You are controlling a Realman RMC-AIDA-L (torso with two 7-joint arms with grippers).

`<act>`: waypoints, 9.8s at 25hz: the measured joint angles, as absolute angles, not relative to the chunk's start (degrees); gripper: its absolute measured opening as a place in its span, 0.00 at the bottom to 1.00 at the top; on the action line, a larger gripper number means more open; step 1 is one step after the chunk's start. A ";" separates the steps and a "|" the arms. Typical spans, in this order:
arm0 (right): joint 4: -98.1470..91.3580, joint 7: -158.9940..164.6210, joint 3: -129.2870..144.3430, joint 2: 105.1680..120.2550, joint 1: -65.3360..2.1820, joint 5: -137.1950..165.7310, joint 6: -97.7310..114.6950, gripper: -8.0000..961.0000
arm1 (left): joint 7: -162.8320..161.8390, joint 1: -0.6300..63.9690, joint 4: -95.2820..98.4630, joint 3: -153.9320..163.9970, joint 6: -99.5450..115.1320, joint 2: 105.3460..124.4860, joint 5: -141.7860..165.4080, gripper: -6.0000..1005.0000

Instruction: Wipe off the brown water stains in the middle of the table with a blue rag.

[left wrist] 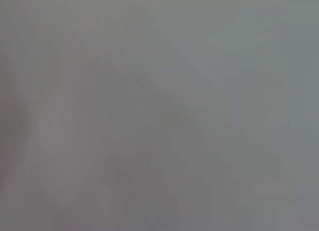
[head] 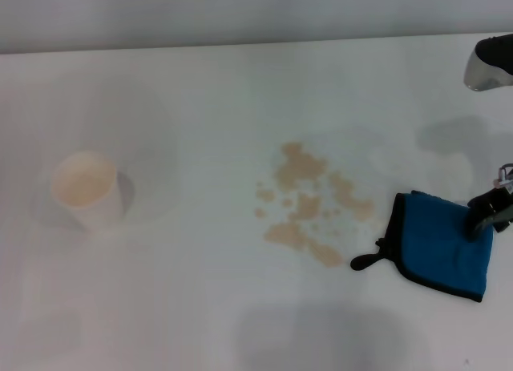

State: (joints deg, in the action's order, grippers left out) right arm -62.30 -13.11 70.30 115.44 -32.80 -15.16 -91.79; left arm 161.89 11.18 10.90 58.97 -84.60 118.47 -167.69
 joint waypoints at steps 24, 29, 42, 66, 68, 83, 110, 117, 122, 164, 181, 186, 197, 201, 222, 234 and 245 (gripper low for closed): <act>-56.47 -16.07 77.88 115.66 -38.86 -20.68 -86.75 0.10 | 161.89 10.53 10.45 58.62 -84.73 118.58 -167.69 0.88; -56.12 -17.26 78.72 115.67 -40.84 -23.03 -84.70 0.08 | 161.89 10.55 10.67 58.73 -84.73 118.59 -167.69 0.88; -40.76 -21.49 83.54 115.84 -52.56 -28.86 -73.75 0.08 | 161.89 10.54 10.29 59.04 -85.48 118.85 -167.67 0.88; -29.82 -20.86 84.02 115.56 -61.33 -20.58 -55.76 0.08 | 161.80 10.47 9.58 59.24 -87.04 118.99 -166.22 0.88; -29.80 -20.05 84.02 115.65 -61.28 -18.69 -54.83 0.08 | 161.80 10.52 9.58 59.24 -87.04 119.00 -166.13 0.88; -30.23 -38.31 84.05 116.08 -61.07 -37.46 -70.39 0.08 | 161.80 11.91 9.50 59.24 -86.75 119.00 -166.10 0.88; -37.09 -50.72 90.67 116.14 -56.24 -47.35 -87.88 0.08 | 161.80 13.52 9.32 59.53 -86.38 119.09 -165.12 0.88; -32.24 -46.40 97.67 116.18 -59.54 -49.99 -76.31 0.08 | 161.81 14.14 8.75 60.57 -86.34 119.10 -165.15 0.88; -31.25 -45.73 102.48 116.19 -61.17 -54.85 -72.39 0.08 | 161.80 14.13 8.65 60.56 -86.38 119.09 -165.15 0.88; -23.75 -21.14 93.86 114.79 -64.65 -18.37 -56.95 0.08 | 161.82 13.06 8.62 60.64 -87.10 119.23 -165.14 0.88; -47.05 -34.50 73.73 115.21 -48.59 -14.81 -75.60 0.08 | 161.89 14.48 8.69 60.43 -86.08 119.00 -165.33 0.88; -46.88 -38.35 69.65 115.12 -46.38 -17.04 -75.41 0.08 | 161.89 14.86 8.63 60.37 -84.85 119.00 -165.33 0.88; -47.98 -41.35 67.92 115.18 -42.53 -21.81 -73.08 0.09 | 161.89 15.35 8.86 60.29 -82.59 118.92 -165.39 0.88; -47.62 -41.30 67.77 115.08 -41.53 -22.07 -72.44 0.11 | 161.89 15.62 8.76 60.29 -82.52 118.91 -165.41 0.88; -58.50 -41.01 65.47 115.36 -33.82 -24.05 -70.11 0.41 | 161.89 16.52 9.23 60.29 -81.04 118.73 -165.50 0.88; -63.03 -49.63 65.33 115.16 -27.00 -41.43 -54.67 0.41 | 161.89 16.52 9.24 60.30 -81.03 118.65 -165.37 0.88; -50.50 -85.41 56.39 115.11 -23.91 -80.92 -45.33 0.41 | 161.86 15.90 8.73 60.37 -81.03 119.01 -165.25 0.88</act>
